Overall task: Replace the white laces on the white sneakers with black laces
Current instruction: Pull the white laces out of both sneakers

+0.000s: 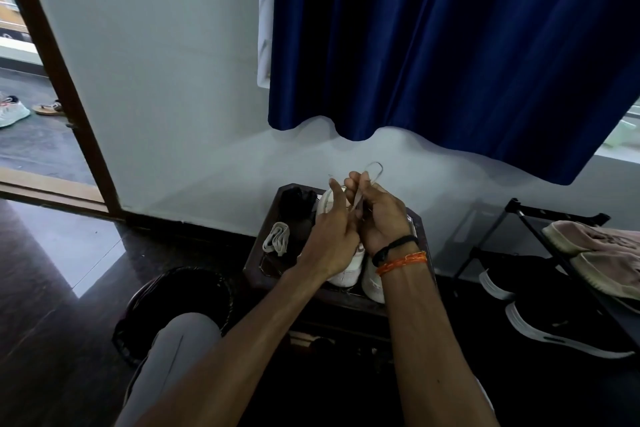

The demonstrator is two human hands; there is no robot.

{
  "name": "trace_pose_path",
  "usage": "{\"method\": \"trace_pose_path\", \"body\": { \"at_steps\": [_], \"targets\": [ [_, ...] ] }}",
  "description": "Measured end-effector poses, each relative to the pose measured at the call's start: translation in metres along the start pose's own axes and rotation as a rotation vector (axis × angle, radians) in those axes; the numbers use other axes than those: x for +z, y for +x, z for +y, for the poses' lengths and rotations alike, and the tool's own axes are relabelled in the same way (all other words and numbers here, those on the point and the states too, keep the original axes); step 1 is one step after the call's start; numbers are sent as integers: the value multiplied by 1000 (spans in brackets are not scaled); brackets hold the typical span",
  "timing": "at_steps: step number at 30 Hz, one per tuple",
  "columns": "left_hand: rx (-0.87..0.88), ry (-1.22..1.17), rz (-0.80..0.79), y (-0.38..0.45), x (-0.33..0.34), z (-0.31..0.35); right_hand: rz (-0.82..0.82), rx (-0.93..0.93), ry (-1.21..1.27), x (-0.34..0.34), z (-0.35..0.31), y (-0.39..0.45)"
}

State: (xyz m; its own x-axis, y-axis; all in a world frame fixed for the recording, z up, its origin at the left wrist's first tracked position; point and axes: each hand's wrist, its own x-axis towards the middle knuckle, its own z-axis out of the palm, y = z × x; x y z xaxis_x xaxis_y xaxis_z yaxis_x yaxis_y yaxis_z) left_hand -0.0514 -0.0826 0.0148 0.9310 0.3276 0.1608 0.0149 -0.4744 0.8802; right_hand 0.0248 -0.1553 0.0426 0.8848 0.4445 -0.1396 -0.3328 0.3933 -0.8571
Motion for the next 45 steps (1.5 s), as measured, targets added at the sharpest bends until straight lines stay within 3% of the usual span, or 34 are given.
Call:
{"method": "trace_pose_path", "body": {
  "at_steps": [7, 19, 22, 26, 29, 37, 40, 45],
  "targets": [
    [98, 15, 33, -2, 8, -7, -6, -12, 47, -2, -9, 3],
    [94, -19, 48, -2, -1, -5, -20, -136, -10, 0, -14, 1],
    [89, -154, 100, 2, -10, 6, -27, -171, -92, 1, -14, -5],
    [-77, -663, 73, 18, -26, 23, -98, -217, -152, 0, -13, -7],
    [-198, -880, 38, 32, -32, 27, -150, -216, -207, 0, -10, -7],
    [-139, -878, 115, 43, -31, 29, -167, -209, -274, 1, 1, -9],
    [-175, -925, 187, 45, -29, 27, -115, -246, -378, 1, 0, -12],
    [-214, -856, 286, 46, -25, 23, 152, -404, -445, 2, -1, -8]
  ]
}}
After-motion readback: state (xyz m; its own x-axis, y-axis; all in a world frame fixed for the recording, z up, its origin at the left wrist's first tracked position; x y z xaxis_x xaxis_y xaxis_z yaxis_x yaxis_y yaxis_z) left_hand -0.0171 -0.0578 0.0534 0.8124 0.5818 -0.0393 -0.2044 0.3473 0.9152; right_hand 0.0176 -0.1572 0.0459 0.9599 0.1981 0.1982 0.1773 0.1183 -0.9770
